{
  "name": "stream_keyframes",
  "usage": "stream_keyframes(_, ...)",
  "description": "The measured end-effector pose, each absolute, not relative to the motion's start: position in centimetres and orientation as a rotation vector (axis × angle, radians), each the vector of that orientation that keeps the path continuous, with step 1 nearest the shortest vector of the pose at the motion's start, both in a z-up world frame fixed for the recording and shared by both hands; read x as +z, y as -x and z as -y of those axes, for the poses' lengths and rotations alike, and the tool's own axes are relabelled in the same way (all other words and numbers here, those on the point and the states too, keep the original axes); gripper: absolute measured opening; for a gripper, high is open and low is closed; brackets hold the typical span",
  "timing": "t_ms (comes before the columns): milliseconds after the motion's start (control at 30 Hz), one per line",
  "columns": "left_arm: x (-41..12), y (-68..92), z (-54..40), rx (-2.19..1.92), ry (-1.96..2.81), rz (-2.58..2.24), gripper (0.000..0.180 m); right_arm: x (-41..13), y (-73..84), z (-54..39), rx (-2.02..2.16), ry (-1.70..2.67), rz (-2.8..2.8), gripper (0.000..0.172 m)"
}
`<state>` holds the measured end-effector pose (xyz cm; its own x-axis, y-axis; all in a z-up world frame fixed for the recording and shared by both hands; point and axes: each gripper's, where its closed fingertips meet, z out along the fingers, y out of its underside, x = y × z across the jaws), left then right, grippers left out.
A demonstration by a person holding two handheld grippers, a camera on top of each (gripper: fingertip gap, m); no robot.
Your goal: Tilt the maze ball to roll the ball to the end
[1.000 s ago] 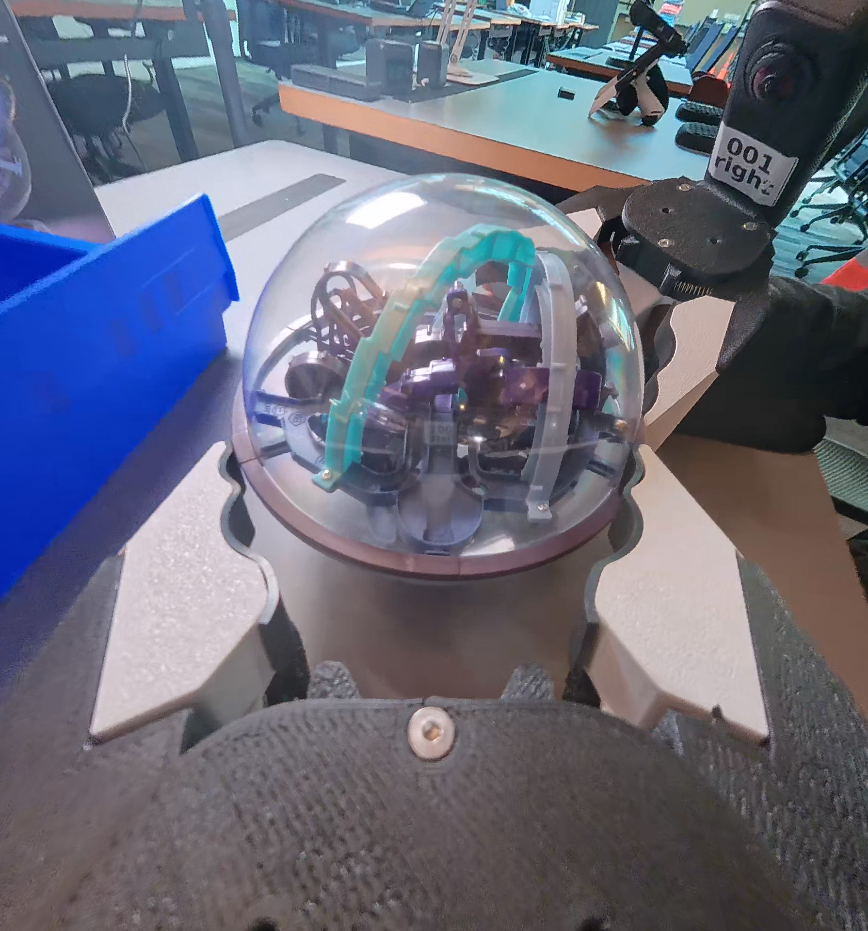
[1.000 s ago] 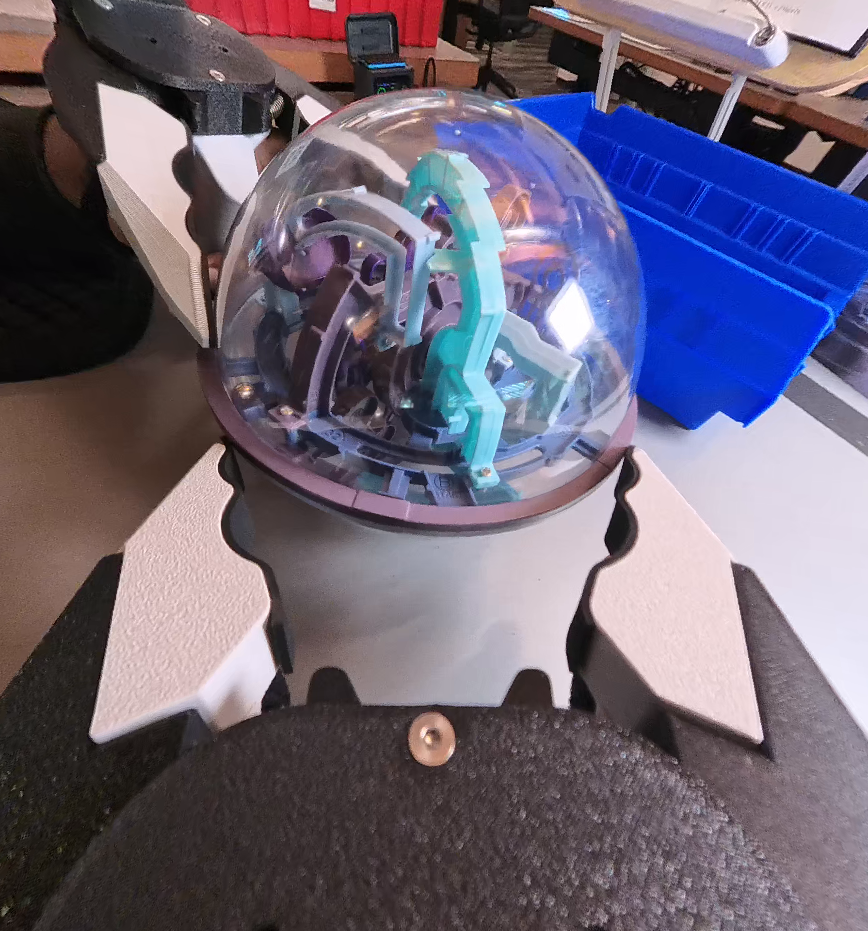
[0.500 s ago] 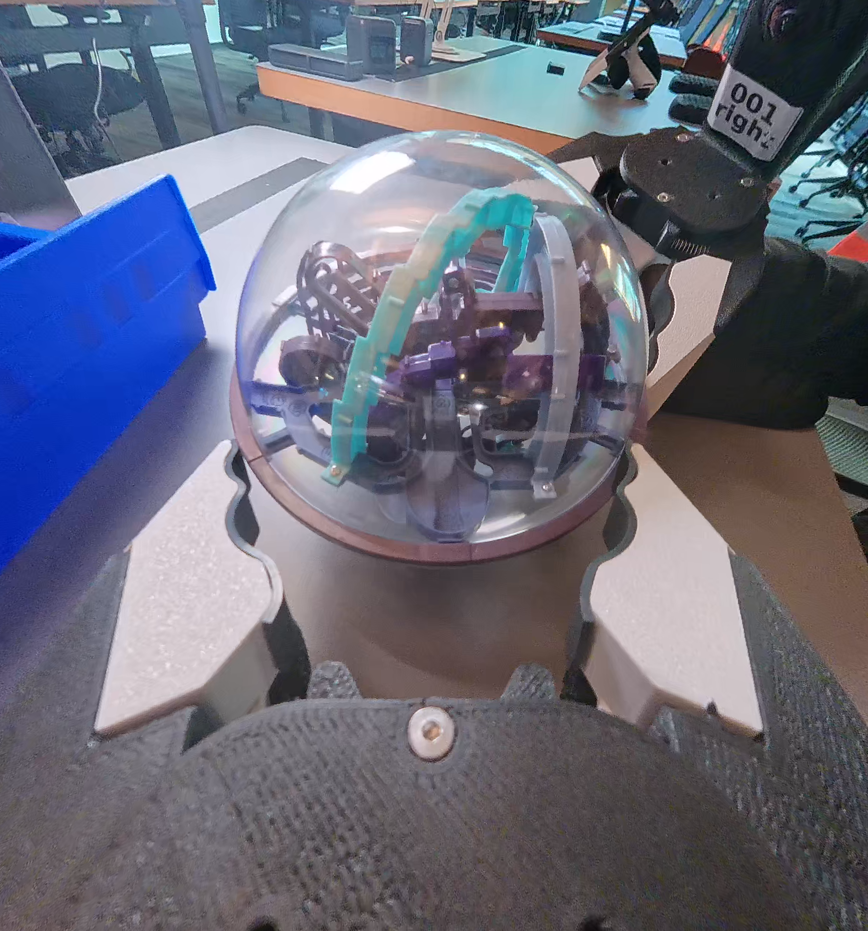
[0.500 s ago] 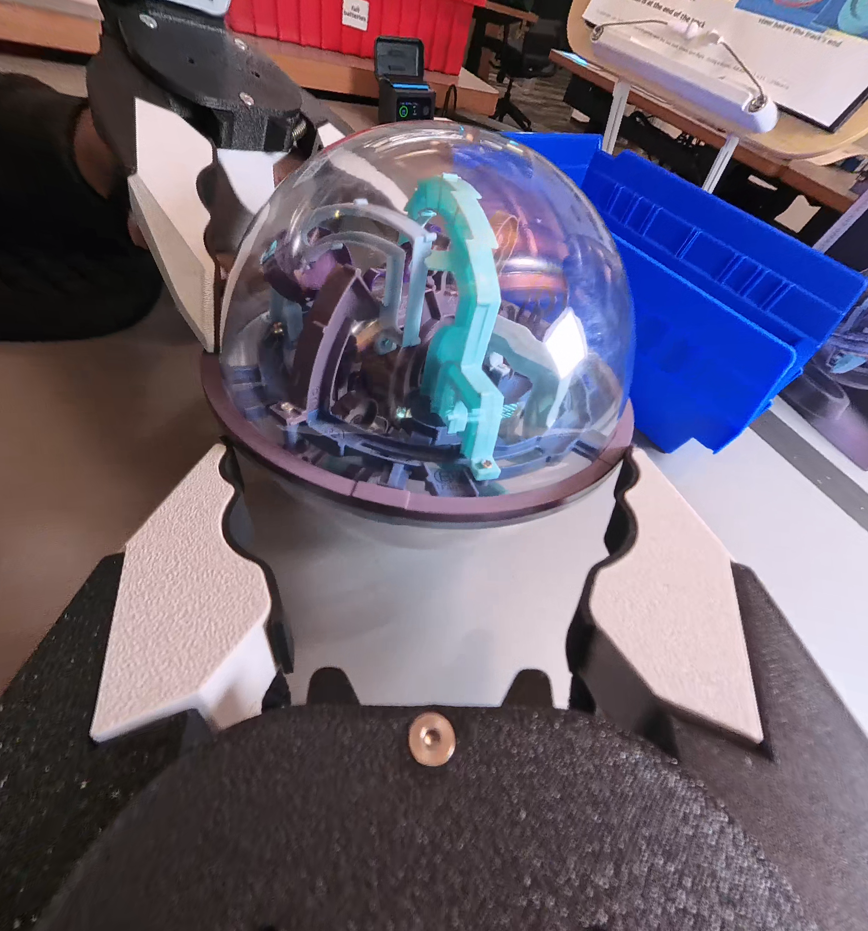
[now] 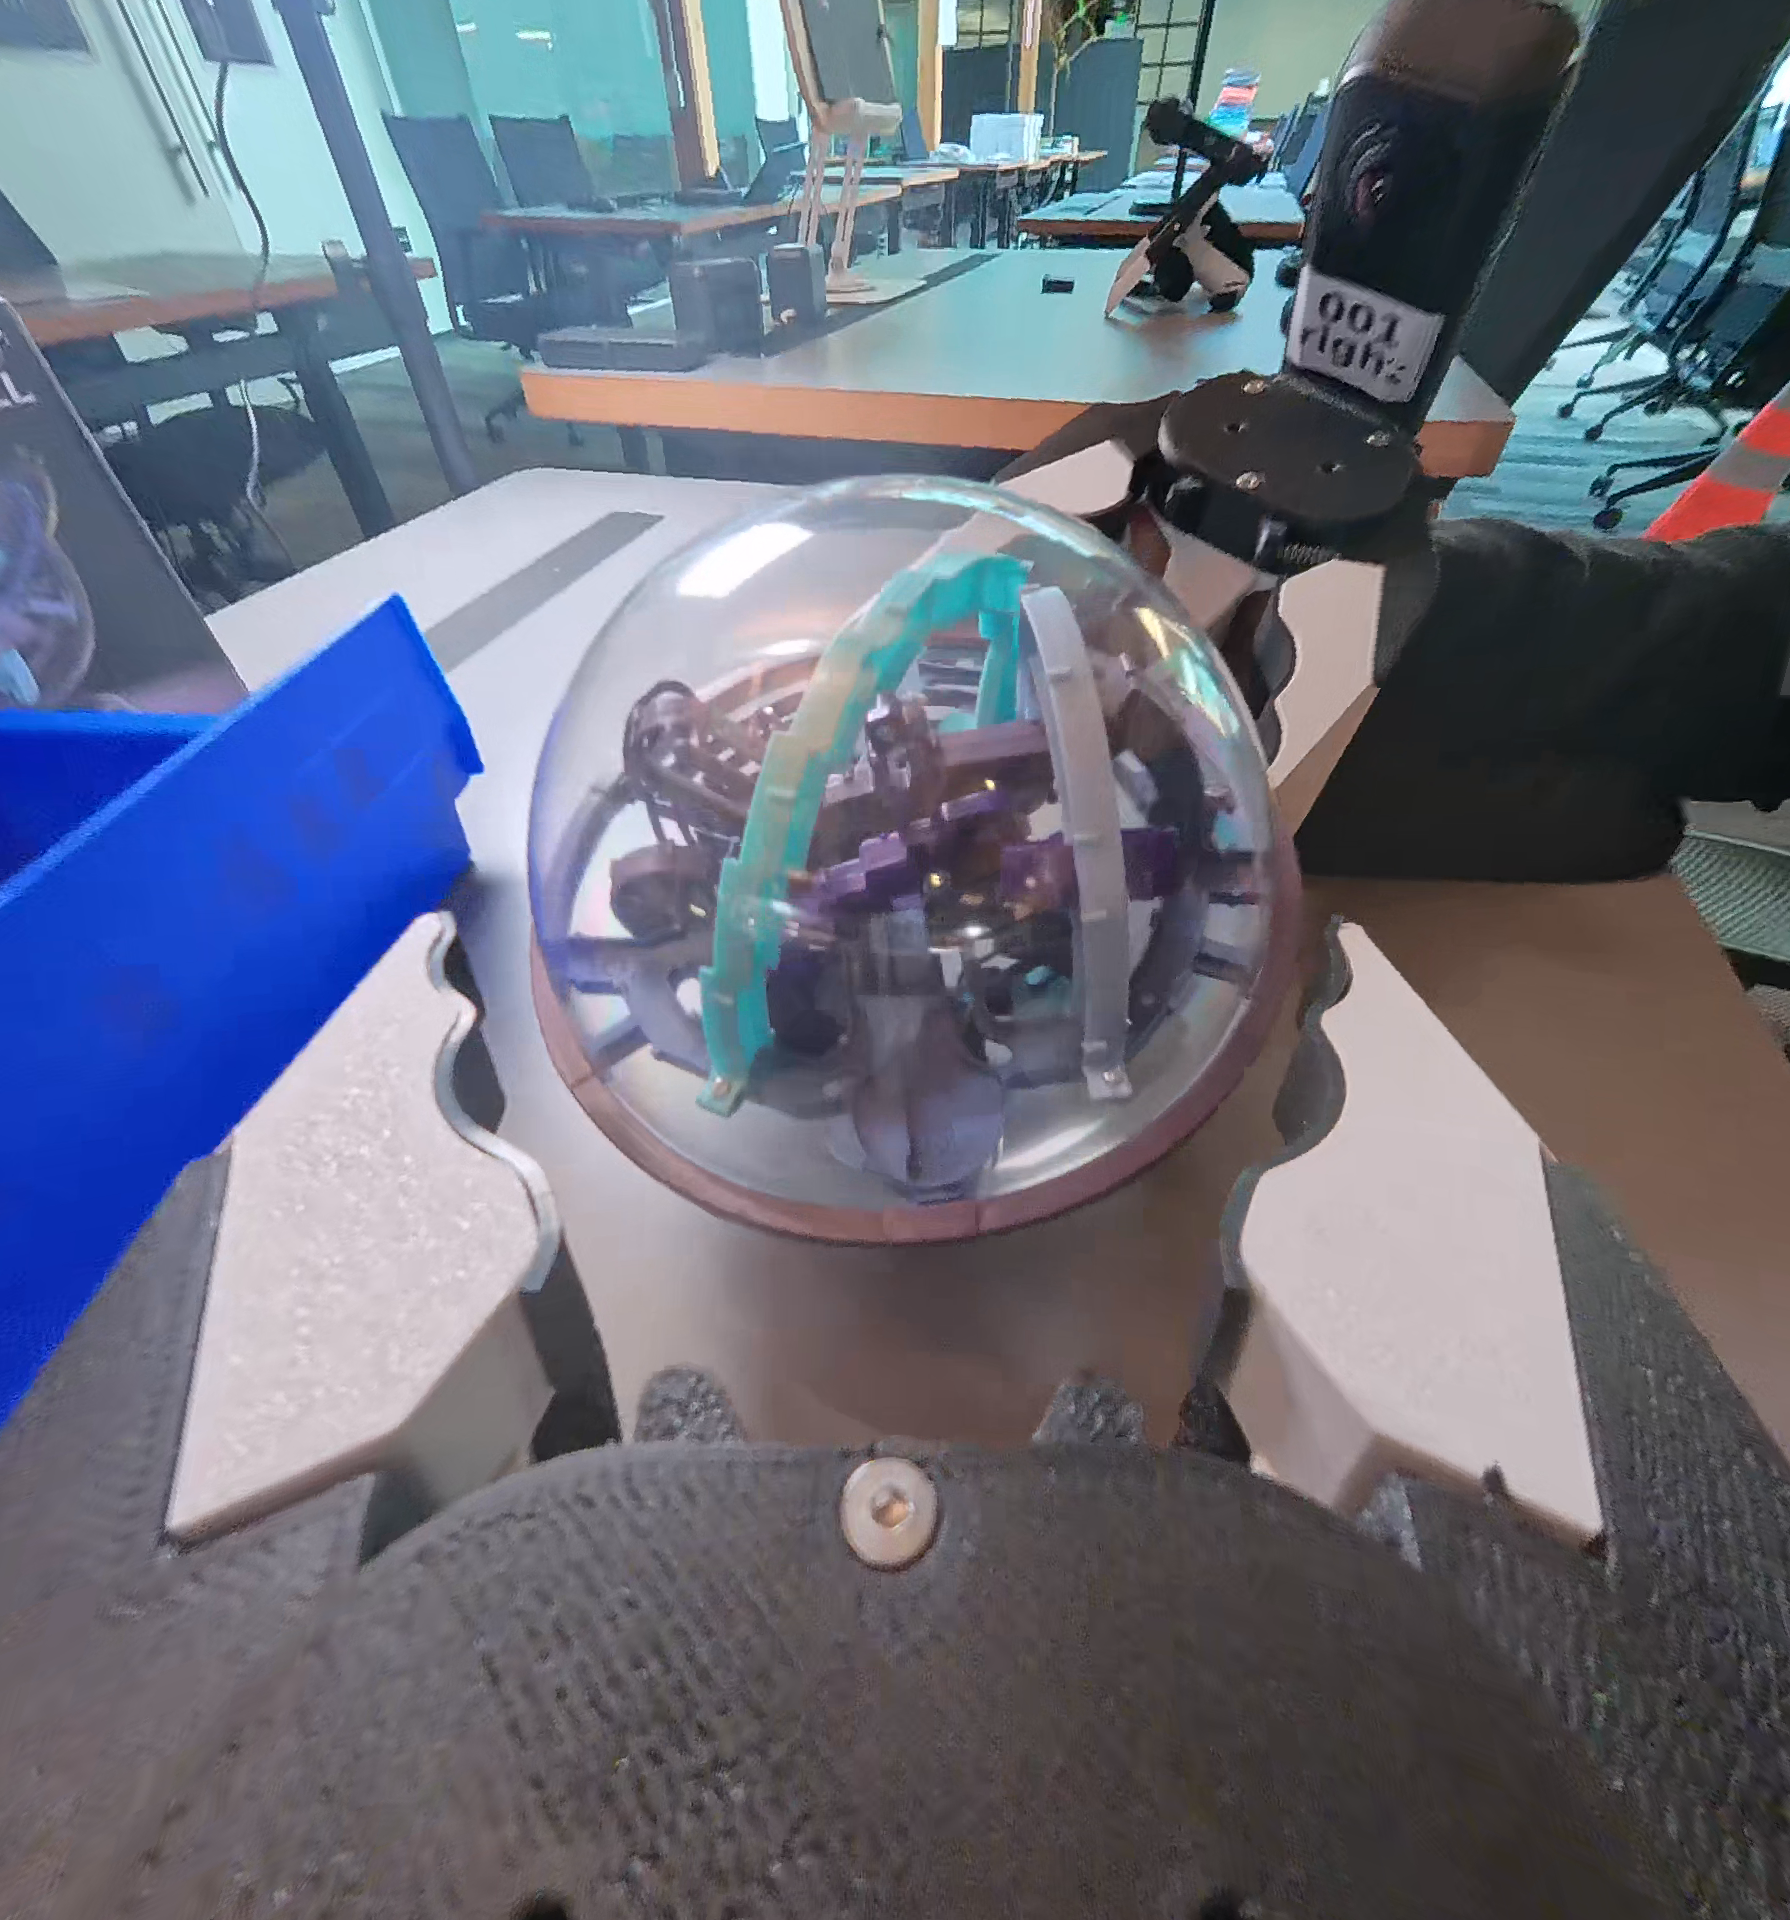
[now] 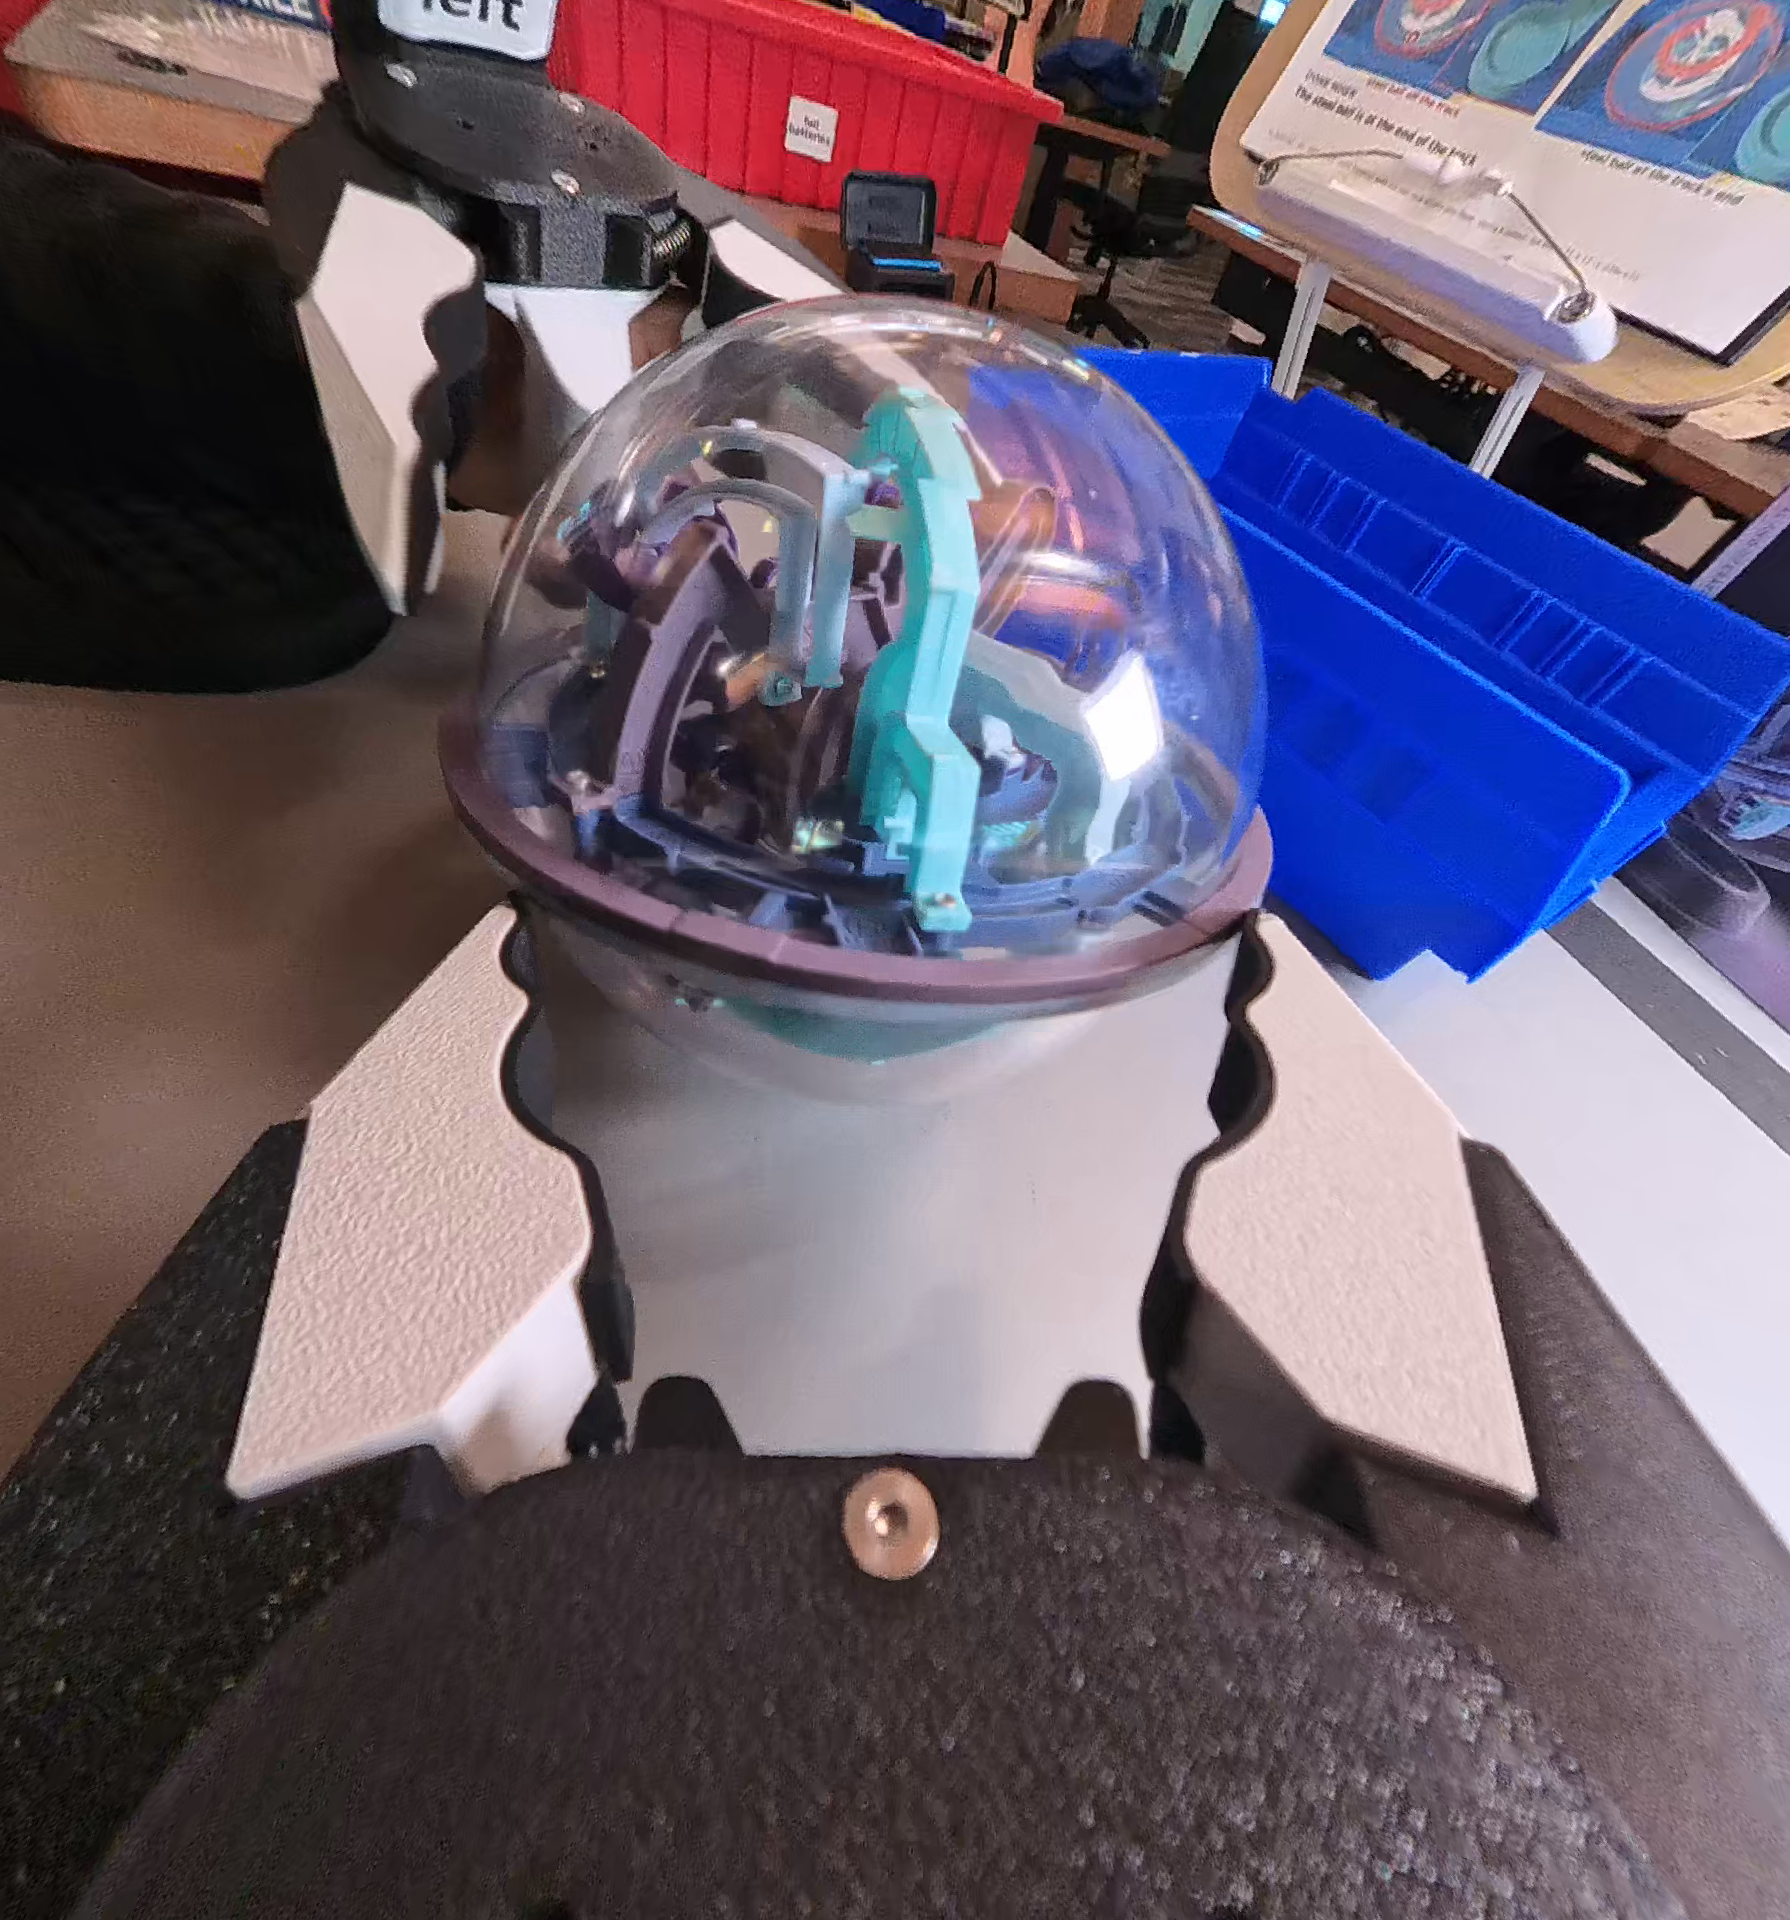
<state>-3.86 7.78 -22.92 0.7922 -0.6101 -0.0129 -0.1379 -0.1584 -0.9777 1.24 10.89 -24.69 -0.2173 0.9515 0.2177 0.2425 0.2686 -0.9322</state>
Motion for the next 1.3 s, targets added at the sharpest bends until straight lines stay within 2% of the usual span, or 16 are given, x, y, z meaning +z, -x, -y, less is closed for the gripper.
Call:
stream_keyframes(100, -23.7, 3.9, -8.4, -0.489, 1.744, -0.61, 0.144, -23.9, -1.3, -10.9, 1.057, 1.109, 1.62, 0.116)
stream_keyframes(167, -23.8, 3.8, -8.7, -0.53, 1.755, -0.574, 0.142, -23.7, -1.3, -11.2, 1.057, 1.119, 1.597, 0.114)
stream_keyframes(400, -23.9, 4.0, -8.8, -0.494, 1.761, -0.54, 0.142, -24.1, -1.0, -12.4, 1.002, 1.194, 1.545, 0.133)
stream_keyframes(1100, -23.8, 4.1, -9.5, -0.48, 1.81, -0.373, 0.141, -25.1, -0.4, -11.2, 0.919, 1.22, 1.589, 0.133)
stream_keyframes(1300, -24.3, 2.6, -9.0, -0.543, 1.856, -0.339, 0.14, -24.6, -0.7, -11.6, 0.967, 1.235, 1.558, 0.138)
